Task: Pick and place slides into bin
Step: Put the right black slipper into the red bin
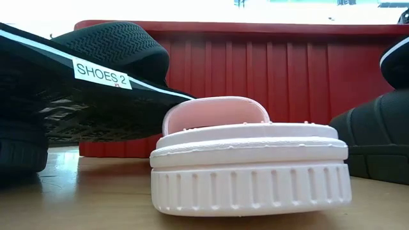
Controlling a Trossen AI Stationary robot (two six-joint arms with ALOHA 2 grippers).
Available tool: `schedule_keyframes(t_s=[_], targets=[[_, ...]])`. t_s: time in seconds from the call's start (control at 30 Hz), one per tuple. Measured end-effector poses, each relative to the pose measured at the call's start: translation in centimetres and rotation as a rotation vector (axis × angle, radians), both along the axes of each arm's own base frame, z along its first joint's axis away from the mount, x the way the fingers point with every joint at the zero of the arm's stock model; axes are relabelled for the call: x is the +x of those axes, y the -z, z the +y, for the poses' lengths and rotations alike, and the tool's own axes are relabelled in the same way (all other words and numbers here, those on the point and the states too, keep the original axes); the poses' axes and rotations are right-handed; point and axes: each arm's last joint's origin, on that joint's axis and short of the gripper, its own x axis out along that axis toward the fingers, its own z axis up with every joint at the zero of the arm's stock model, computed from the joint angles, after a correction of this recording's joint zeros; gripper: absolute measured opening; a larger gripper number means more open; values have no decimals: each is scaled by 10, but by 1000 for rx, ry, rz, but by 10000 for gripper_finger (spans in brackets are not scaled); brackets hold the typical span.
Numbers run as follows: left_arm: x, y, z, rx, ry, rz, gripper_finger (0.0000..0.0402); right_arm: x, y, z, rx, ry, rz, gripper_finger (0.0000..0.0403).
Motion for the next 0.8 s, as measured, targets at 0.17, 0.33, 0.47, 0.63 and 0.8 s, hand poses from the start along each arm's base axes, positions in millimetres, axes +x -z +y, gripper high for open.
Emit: schedule_keyframes(t_s=[0.17, 0.33, 0.47, 0.63, 0.8], targets=[[0, 0, 0, 0, 0, 0, 31, -3, 0, -1, 100, -13, -52, 140], [0, 0, 0, 0, 0, 0, 31, -3, -3, -2, 157, -22, -127, 137], [0, 0, 0, 0, 1, 1, 31, -3, -6, -2, 173, -12, -144, 133], [0, 0, 0, 19, 5, -4, 31, -2, -10, -2, 197, 34, -185, 123], [0, 0, 0, 27, 7, -6, 31, -2, -11, -3, 184, 44, -211, 118]])
